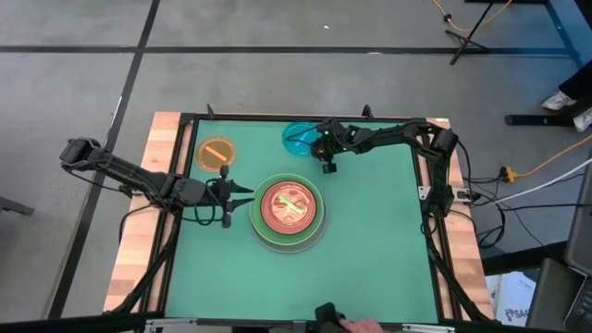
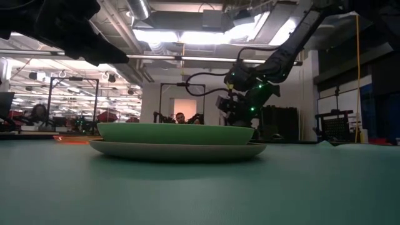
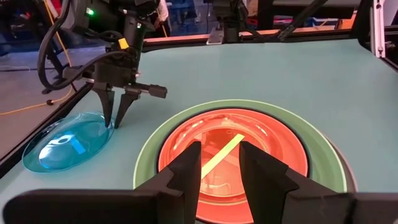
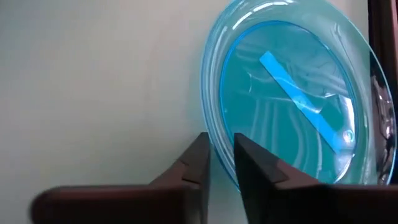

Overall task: Stack plastic plates
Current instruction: Stack the blue plate on the light green plate, then stack the light orange plate on the blue plate, then return to Home Position

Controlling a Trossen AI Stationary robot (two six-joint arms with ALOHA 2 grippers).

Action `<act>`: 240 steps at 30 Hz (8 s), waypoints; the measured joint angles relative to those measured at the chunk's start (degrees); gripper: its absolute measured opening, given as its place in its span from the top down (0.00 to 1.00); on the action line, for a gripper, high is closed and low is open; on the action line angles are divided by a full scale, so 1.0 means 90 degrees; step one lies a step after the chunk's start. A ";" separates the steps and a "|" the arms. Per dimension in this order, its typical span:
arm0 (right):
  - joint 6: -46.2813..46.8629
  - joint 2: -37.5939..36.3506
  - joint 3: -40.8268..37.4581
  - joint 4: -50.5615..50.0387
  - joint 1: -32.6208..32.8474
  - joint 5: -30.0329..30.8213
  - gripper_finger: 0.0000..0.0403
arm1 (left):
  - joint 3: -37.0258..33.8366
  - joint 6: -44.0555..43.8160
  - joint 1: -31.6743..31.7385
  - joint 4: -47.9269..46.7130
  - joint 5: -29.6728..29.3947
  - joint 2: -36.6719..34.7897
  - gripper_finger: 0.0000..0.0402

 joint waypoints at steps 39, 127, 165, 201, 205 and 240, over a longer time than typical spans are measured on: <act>0.0798 -0.1358 -0.0010 -0.0602 0.3350 0.0268 1.00 | -0.0002 0.0311 0.0000 0.0012 -0.0328 0.0000 0.69; 0.2847 -0.3784 -0.2987 0.1159 0.1659 0.0599 0.58 | 0.1182 -0.0916 0.5328 -0.3458 0.0796 0.3126 0.49; 0.3233 -0.3781 -0.2990 0.1170 0.1957 0.0717 0.58 | 0.2200 0.0340 0.3208 -0.3942 0.0763 0.3346 1.00; 0.4428 -0.3322 -0.2985 0.1676 0.3869 0.1466 0.58 | 0.2956 0.2115 0.0367 -0.1862 0.2168 0.4207 1.00; 0.4484 -0.3322 -0.2985 0.1672 0.3869 0.1464 0.58 | 0.2953 0.2159 0.0442 -0.1721 0.1963 0.4560 1.00; 0.4445 -0.3825 -0.2985 0.1420 0.2487 0.0280 0.58 | 0.2206 0.1820 0.1671 -0.1668 0.2065 0.2644 0.68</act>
